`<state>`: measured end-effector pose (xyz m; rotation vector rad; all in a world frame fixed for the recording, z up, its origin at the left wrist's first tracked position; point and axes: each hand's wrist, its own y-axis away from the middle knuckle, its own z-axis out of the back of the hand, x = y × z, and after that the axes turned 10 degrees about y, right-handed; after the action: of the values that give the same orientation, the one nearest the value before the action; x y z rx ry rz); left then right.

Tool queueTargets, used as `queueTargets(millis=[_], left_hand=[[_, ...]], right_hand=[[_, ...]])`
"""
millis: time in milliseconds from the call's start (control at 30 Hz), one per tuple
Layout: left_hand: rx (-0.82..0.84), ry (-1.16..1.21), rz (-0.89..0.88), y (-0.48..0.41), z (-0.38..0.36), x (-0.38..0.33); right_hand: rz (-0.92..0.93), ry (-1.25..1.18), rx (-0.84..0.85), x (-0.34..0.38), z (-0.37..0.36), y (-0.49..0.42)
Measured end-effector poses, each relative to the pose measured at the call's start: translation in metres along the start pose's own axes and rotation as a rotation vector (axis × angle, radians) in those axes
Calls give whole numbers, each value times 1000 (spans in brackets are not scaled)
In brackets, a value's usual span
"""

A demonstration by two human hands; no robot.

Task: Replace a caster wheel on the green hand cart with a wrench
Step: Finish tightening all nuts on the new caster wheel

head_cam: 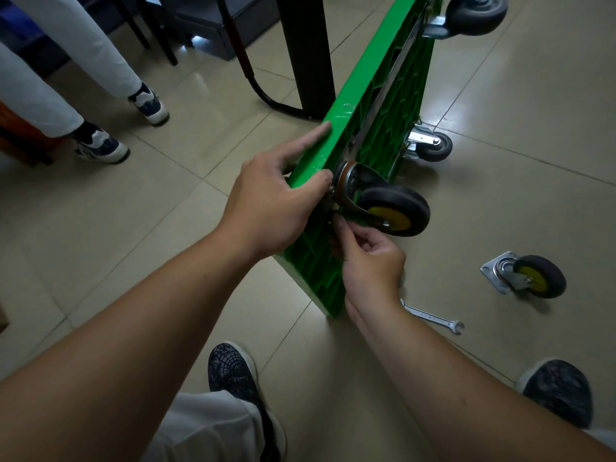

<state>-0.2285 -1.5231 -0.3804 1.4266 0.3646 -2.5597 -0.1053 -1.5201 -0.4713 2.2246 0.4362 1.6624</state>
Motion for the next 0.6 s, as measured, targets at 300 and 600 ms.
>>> queueTargets(millis=[300, 600], left_hand=[[-8, -17, -7, 0, 0, 0], [-7, -14, -9, 0, 0, 0]], right_hand=[[27, -5, -21, 1, -2, 3], [6, 56, 14, 2, 3, 5]])
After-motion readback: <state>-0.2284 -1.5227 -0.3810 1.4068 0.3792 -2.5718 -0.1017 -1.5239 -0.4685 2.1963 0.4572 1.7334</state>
